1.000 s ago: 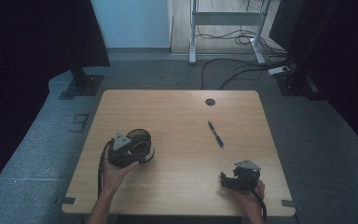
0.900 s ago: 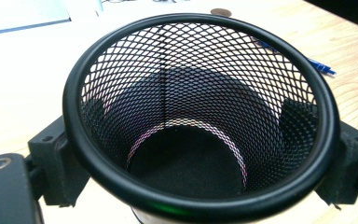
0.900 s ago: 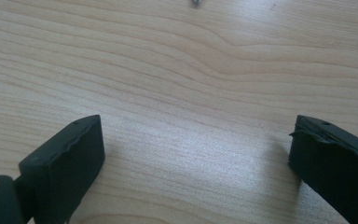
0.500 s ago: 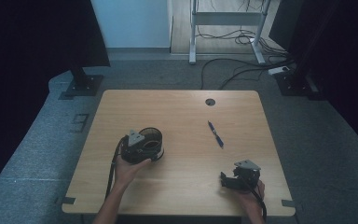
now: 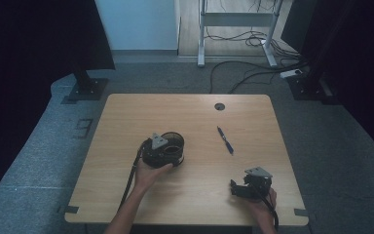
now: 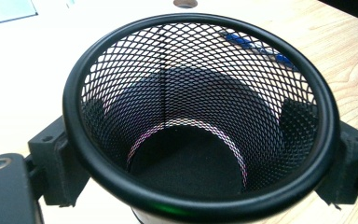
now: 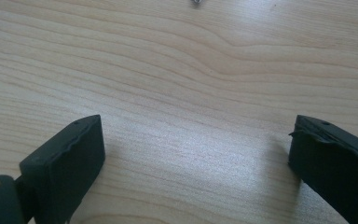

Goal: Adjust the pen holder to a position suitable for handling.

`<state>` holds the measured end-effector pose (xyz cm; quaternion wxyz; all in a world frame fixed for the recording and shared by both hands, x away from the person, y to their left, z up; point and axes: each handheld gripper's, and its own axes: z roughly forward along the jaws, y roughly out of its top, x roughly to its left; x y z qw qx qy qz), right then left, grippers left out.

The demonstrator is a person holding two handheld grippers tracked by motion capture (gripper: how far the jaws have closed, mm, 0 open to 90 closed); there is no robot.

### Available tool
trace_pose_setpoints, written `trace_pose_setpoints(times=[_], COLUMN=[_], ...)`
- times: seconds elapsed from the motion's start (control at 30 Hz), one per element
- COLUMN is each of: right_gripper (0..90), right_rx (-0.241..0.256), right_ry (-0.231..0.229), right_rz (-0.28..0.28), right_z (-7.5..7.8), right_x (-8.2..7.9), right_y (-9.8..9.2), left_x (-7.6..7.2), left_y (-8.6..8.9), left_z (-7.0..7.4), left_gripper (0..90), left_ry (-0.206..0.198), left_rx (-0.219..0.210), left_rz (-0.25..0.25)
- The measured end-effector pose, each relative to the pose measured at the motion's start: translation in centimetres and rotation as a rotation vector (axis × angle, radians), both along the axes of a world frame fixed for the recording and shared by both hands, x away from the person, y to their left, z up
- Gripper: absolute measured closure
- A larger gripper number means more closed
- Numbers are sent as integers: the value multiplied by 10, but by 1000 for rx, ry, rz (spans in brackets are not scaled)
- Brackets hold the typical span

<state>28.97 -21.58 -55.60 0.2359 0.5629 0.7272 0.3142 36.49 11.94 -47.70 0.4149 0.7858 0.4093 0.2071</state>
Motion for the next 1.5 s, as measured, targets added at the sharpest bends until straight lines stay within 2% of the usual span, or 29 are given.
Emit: trace_pose_setpoints(times=[0.33,0.43,0.67,0.9,0.93,1.0,1.1,1.17,1.4,1.47,1.5], right_gripper=[27,29,30,31,32,32,32,32,33,33,33], right_rx=[0,0,1,1,0,1,1,2,1,1,1], right_ry=[0,0,-1,-1,-1,-1,-2,-2,-2,-2,-2], right_rz=[0,0,0,1,1,1,1,3,1,1,1], right_z=[0,0,0,0,0,0,0,0,0,0,0], right_x=[0,0,0,0,0,0,0,0,0,0,0], right_y=[0,0,0,0,0,0,0,0,0,0,0], left_x=[10,13,18,21,21,21,16,14,7,2,2], left_y=[-24,-34,-41,-44,-43,-43,-40,-38,-30,-25,-25], left_z=[-11,-18,-25,-30,-30,-29,-20,-16,-9,-6,-6], left_gripper=[96,96,96,95,80,43,0,0,0,0,0], left_ry=[28,31,36,21,26,19,-34,-37,-48,-78,-78], left_rx=[10,34,40,25,3,-1,-20,-32,-36,-45,-45], left_rz=[-21,-27,-24,-23,-29,-33,-29,-40,-39,-30,-30])
